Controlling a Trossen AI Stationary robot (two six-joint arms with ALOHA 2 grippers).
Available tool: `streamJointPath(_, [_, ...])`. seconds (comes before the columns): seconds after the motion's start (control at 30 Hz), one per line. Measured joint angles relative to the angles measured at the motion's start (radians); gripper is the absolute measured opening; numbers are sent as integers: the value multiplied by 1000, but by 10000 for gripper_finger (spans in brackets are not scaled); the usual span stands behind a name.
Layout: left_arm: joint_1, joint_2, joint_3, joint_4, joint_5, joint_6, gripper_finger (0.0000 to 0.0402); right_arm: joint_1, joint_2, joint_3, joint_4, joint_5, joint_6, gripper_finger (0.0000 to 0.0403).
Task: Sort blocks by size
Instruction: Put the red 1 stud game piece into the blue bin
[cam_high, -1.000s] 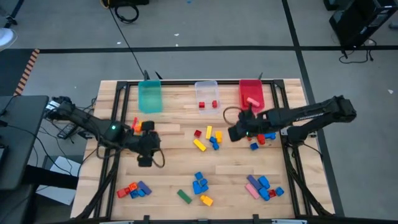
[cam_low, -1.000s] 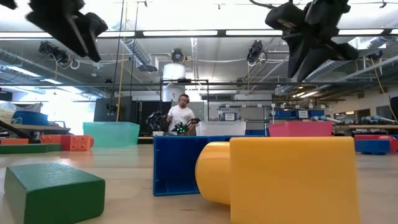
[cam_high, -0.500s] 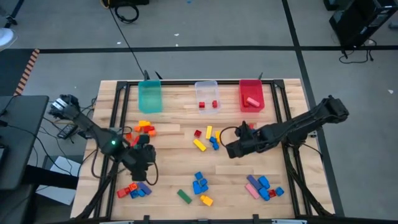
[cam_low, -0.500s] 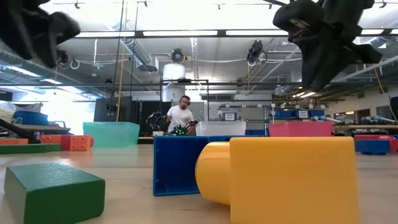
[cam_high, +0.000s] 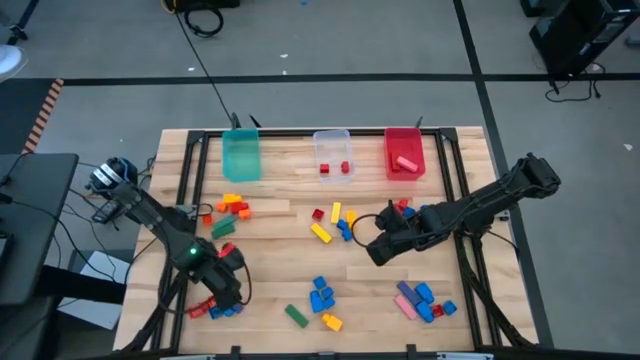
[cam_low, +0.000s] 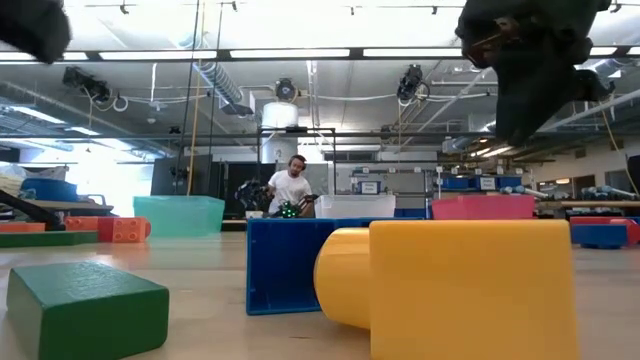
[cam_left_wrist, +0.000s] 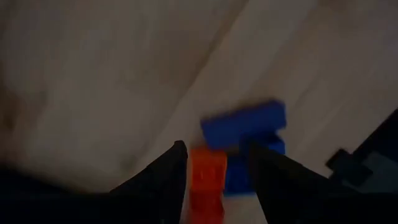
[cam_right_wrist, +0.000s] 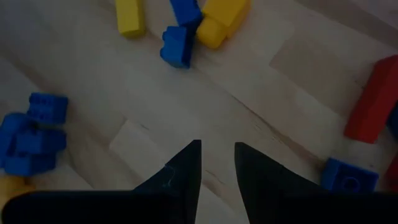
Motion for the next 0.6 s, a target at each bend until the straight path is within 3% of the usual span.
streamJointPath(0.13, [-2,25,0,-1,163,-79,176,0,0,0,15,0,-50,110])
streamJointPath(0.27, [-11,56,0,5,256,-123,176,0,0,0,24,0,-90,110])
streamJointPath(0.6, [-102,159,0,33,327,-125,178,0,0,0,29,0,-117,110])
